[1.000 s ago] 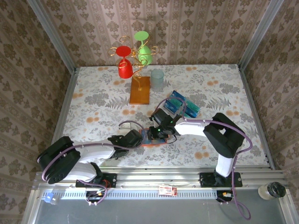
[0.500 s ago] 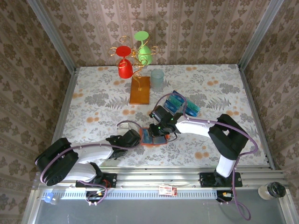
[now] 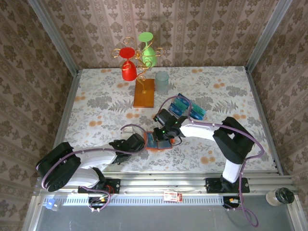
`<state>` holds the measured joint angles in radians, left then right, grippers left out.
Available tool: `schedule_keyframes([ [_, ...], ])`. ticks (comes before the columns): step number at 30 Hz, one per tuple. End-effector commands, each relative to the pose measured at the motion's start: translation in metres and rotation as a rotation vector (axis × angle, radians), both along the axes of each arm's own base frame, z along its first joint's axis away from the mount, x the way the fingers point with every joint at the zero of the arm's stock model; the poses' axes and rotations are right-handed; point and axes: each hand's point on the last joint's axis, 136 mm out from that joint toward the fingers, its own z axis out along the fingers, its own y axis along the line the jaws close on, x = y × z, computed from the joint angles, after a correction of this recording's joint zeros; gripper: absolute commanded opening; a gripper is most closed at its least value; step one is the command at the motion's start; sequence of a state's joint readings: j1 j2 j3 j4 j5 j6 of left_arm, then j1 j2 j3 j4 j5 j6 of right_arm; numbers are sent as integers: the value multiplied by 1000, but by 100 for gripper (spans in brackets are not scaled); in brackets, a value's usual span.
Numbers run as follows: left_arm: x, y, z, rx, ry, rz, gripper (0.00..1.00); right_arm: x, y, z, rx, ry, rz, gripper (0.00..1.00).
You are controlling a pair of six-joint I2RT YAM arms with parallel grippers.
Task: Put the credit cards into the card holder
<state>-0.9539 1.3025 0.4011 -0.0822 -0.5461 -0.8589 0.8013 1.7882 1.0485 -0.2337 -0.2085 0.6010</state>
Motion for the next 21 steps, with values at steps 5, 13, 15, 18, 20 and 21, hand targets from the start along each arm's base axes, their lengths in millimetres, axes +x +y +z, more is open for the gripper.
schedule_keyframes([
  [5, 1, 1, -3, 25, 12, -12, 100, -7, 8, -14, 18, 48, 10, 13],
  [13, 2, -2, -7, 27, 20, -19, 100, -7, 15, -19, 40, 74, 5, 13],
  [15, 2, -3, -7, 25, 20, -20, 100, -7, 16, -20, 48, 81, 2, 13],
  [18, 2, -3, -7, 22, 20, -19, 100, -8, 18, -22, 58, 91, -4, 13],
  [20, 2, -2, -6, 27, 19, -18, 100, -8, 18, -23, 60, 94, -10, 13],
  [21, 2, -1, -5, 28, 17, -17, 100, -7, 18, -23, 64, 95, -15, 13],
])
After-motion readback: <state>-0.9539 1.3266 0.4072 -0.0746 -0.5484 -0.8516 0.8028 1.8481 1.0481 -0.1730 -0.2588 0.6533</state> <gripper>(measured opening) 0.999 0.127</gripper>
